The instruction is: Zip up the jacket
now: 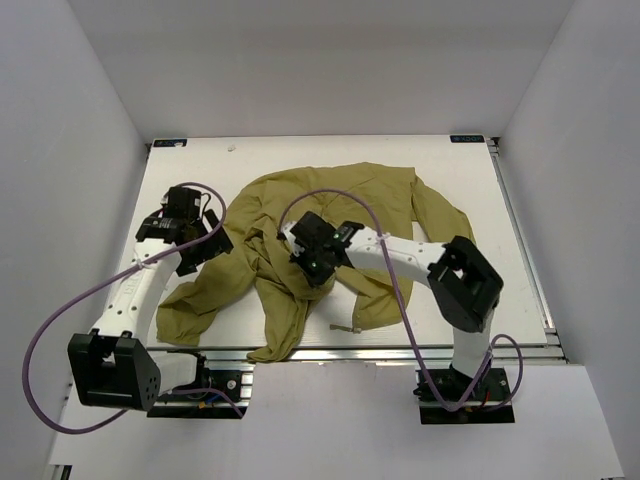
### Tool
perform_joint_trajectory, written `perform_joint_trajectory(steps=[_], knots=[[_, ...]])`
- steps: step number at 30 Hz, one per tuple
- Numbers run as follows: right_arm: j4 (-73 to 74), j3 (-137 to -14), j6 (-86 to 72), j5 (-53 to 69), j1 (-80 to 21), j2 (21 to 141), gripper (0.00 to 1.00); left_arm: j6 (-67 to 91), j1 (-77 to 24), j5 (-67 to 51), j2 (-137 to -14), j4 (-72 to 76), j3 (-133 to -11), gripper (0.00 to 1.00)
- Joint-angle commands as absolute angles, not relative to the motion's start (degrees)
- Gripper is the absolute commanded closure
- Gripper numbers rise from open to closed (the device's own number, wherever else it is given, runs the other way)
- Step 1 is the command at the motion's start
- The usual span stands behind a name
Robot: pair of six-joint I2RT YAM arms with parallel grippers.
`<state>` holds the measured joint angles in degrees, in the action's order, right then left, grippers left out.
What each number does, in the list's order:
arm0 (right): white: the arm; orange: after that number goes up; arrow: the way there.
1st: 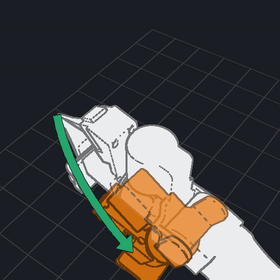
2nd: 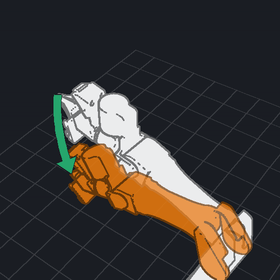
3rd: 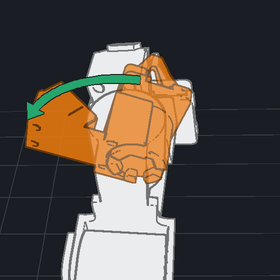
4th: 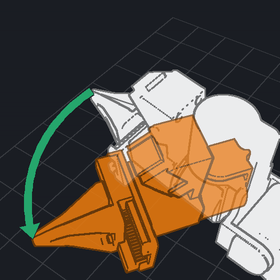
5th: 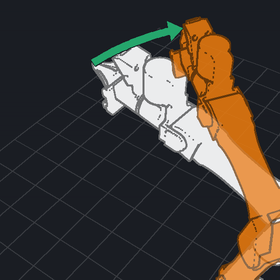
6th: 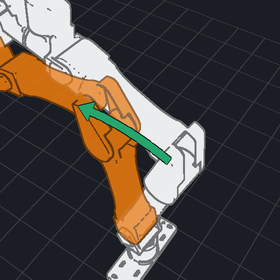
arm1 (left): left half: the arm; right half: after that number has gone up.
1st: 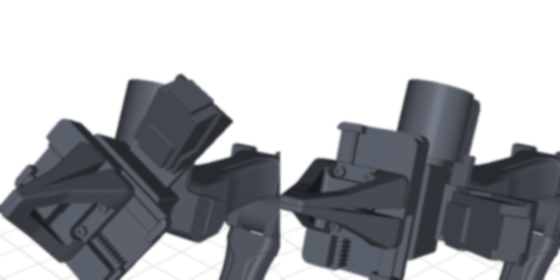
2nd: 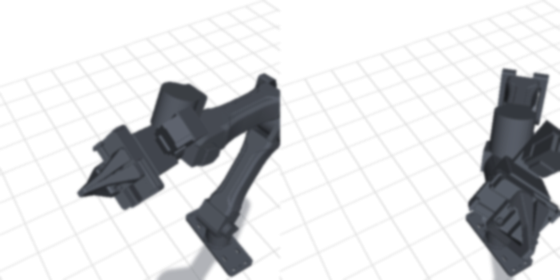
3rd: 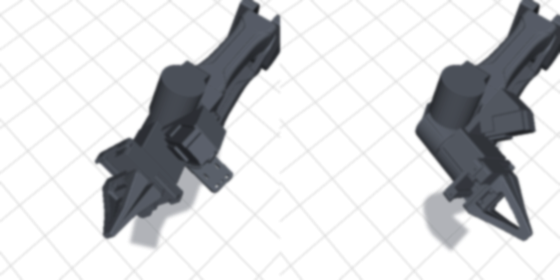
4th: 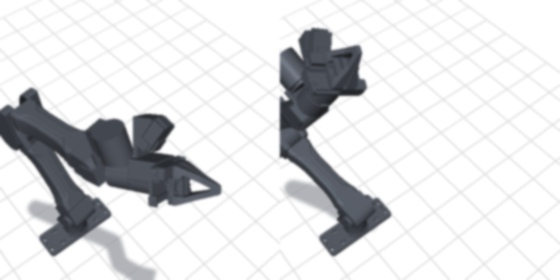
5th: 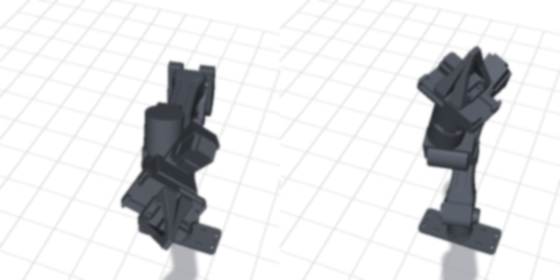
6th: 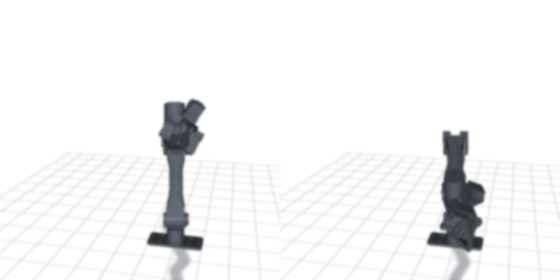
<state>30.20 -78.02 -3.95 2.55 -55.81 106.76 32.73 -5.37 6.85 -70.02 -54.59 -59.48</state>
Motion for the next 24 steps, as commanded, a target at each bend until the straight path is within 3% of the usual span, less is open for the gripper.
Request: perform_joint_trajectory(steps=[1, 6, 8, 9, 11, 12, 13, 14, 15, 19, 24], knots=[[28.0, -90.7, -2.2, -2.1, -54.8, 107.0, 1.00, 32.4, -5.2, 7.8, -68.6, -52.0, -60.0, 0.02], [20.0, -123.4, -6.2, -13.1, -49.3, 120.9, 1.00, 30.5, -5.1, 7.7, -70.1, -51.4, -61.4, 0.02], [9.6, -127.3, -9.9, -18.6, -45.8, 124.4, 1.00, 30.4, -5.1, 8.6, -70.1, -51.6, -61.4, 0.02], [-3.1, -127.8, -11.0, -25.0, -44.6, 127.1, 1.00, 30.2, -5.1, 8.7, -69.9, -51.2, -61.3, 0.02], [-9.1, -130.6, -16.0, -25.2, -40.7, 130.8, 1.00, 29.9, -5.0, 7.5, -69.4, -51.2, -60.9, 0.02], [-8.9, -135.3, -18.1, -21.4, -39.6, 134.0, 0.89, 29.4, -5.1, 6.6, -69.3, -50.6, -60.7, 0.02], [-6.4, -136.3, -20.3, -18.7, -37.9, 134.7, 0.17, 28.9, -5.0, 5.8, -69.0, -50.5, -60.7, 0.02], [-5.4, -135.8, -21.0, -16.1, -37.4, 134.6, 0.11, 28.7, -5.0, 5.2, -68.7, -50.5, -60.4, 0.02], [-4.7, -133.6, -20.2, -14.5, -37.4, 131.8, 0.11, 28.3, -5.1, 3.7, -68.4, -50.0, -59.9, 0.02], [-4.9, -106.5, -15.7, -4.3, -37.5, 115.3, 0.11, 27.2, -5.1, -3.0, -69.0, -46.1, -57.8, 0.02], [4.4, -85.0, -13.8, -5.4, -37.4, 100.4, 0.11, 26.7, -5.2, -9.6, -71.4, -40.9, -55.5, 0.02]])
